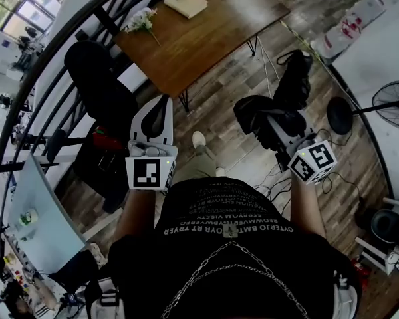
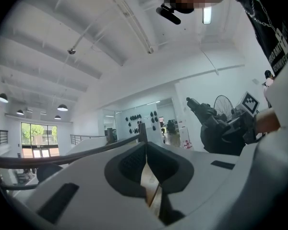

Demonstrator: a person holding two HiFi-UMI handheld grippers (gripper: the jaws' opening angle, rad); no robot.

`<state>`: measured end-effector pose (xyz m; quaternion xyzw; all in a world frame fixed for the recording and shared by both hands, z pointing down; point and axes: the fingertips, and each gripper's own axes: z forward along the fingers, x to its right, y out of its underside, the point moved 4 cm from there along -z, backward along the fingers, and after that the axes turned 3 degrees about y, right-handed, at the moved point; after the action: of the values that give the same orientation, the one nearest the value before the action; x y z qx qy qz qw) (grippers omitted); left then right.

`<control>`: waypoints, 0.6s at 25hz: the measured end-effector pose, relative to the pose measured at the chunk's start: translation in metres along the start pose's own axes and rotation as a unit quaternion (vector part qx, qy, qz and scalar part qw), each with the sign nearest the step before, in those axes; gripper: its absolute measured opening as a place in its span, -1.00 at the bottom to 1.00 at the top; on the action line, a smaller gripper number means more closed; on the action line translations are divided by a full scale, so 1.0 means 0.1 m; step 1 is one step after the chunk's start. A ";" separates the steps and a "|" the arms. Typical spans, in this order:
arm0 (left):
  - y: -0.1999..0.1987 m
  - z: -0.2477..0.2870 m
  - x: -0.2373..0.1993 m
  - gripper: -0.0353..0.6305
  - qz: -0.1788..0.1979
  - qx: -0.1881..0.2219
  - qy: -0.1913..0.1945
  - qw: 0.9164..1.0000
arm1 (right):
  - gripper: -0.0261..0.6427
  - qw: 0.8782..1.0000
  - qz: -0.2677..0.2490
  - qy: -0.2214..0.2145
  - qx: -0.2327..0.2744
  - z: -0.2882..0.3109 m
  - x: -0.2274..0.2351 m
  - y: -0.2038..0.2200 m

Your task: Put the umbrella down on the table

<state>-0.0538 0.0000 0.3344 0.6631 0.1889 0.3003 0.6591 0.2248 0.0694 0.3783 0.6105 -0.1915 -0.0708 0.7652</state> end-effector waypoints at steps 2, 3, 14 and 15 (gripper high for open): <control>0.02 0.07 -0.09 -0.80 -0.002 -0.006 -0.001 1.000 | -0.12 1.000 0.002 -0.008 -0.004 0.13 0.02 -0.03; 0.03 0.12 -0.15 -0.80 -0.003 -0.008 -0.003 1.000 | -0.12 1.000 0.006 -0.013 -0.003 0.21 0.03 -0.07; 0.02 0.95 -0.90 -0.80 -0.006 -0.003 -0.021 1.000 | -0.12 0.999 0.035 -0.028 -0.012 1.21 0.41 -0.39; 0.03 1.01 -0.96 -0.80 -0.008 -0.003 -0.020 1.000 | -0.12 0.999 0.038 -0.028 -0.014 1.29 0.43 -0.41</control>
<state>-0.0609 -0.1393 0.3281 0.6655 0.1798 0.2819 0.6673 0.2205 -0.0718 0.3714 0.5900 -0.2353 -0.0614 0.7699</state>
